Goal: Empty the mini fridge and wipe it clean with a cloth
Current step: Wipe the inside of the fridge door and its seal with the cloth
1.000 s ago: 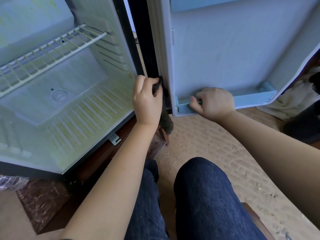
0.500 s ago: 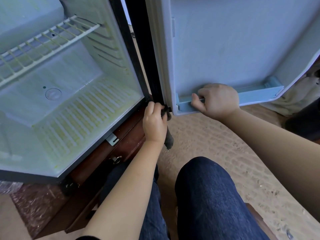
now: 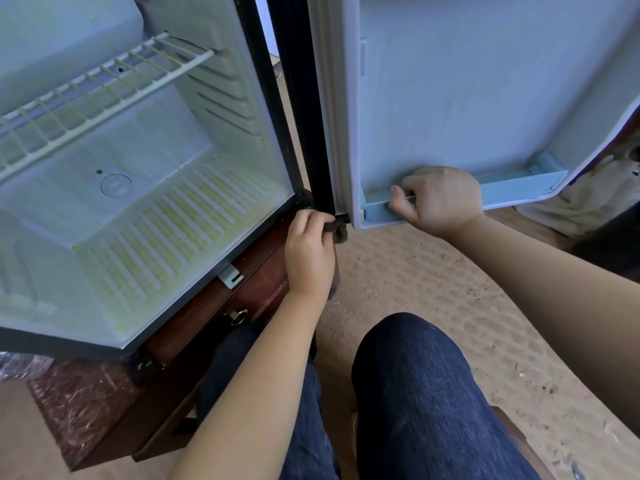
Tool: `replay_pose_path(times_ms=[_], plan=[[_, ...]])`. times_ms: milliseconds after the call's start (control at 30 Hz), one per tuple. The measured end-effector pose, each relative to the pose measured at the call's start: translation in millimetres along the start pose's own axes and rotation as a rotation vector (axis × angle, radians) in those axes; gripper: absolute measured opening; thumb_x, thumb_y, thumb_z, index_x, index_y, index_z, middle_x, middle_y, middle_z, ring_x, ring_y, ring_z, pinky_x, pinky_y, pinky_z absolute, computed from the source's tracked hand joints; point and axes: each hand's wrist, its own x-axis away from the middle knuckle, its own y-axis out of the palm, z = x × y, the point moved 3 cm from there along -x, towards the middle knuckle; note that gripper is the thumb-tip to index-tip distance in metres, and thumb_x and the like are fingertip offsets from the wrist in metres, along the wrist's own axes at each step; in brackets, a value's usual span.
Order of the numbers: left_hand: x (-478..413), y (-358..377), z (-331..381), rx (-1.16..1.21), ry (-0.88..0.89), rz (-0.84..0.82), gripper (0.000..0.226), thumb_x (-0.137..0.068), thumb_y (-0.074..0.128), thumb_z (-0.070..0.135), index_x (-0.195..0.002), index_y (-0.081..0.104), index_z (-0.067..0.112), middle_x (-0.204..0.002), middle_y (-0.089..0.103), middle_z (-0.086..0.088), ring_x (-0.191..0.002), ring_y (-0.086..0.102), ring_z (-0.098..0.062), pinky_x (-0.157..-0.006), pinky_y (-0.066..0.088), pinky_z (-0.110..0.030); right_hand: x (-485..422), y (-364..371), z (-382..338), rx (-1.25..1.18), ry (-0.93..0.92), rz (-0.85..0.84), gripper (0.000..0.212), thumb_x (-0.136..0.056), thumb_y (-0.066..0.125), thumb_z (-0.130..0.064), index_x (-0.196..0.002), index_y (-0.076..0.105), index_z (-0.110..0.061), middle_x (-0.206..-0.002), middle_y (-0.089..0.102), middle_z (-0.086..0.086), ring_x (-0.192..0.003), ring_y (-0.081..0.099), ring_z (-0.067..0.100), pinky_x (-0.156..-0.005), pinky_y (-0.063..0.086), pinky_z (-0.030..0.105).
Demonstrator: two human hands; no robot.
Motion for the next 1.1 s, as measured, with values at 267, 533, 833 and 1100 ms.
replay_pose_path(times_ms=[267, 533, 833, 1100], plan=[[-10, 14, -6, 0.065, -0.165, 0.081, 0.021, -0.069, 0.076, -0.007, -0.08, 0.061, 0.002, -0.084, 0.06, -0.009, -0.07, 0.059, -0.022, -0.059, 0.046, -0.025, 0, 4, 1, 0.024, 0.002, -0.012, 0.052, -0.084, 0.031, -0.046, -0.048, 0.045, -0.011, -0.051, 0.036, -0.002, -0.048, 0.037, 0.024, -0.047, 0.014, 0.018], [6, 17, -22, 0.028, -0.31, -0.101, 0.015, -0.074, 0.075, -0.001, -0.082, 0.063, 0.004, -0.09, 0.062, -0.008, -0.078, 0.063, -0.026, -0.065, 0.046, -0.027, 0, 2, 1, 0.023, -0.005, -0.031, 0.057, -0.083, 0.025, -0.049, -0.051, 0.048, -0.009, -0.053, 0.042, 0.001, -0.051, 0.042, 0.026, -0.047, 0.016, 0.021], [-14, 5, -8, 0.031, -0.048, -0.076, 0.015, -0.076, 0.077, 0.001, -0.08, 0.062, 0.004, -0.087, 0.06, -0.006, -0.073, 0.06, -0.022, -0.06, 0.051, -0.034, -6, 3, 7, 0.018, -0.027, -0.076, 0.06, -0.08, 0.017, -0.054, -0.054, 0.049, -0.011, -0.057, 0.042, 0.0, -0.055, 0.042, 0.026, -0.047, 0.017, 0.023], [-19, 21, -9, 0.043, -0.134, -0.019, 0.015, -0.075, 0.077, 0.0, -0.078, 0.062, 0.004, -0.083, 0.059, -0.005, -0.07, 0.058, -0.02, -0.061, 0.047, -0.026, -22, 9, 21, -0.005, -0.099, -0.082, 0.05, -0.083, 0.019, -0.053, -0.055, 0.04, -0.017, -0.059, 0.042, -0.001, -0.057, 0.042, 0.025, -0.049, 0.022, 0.024]])
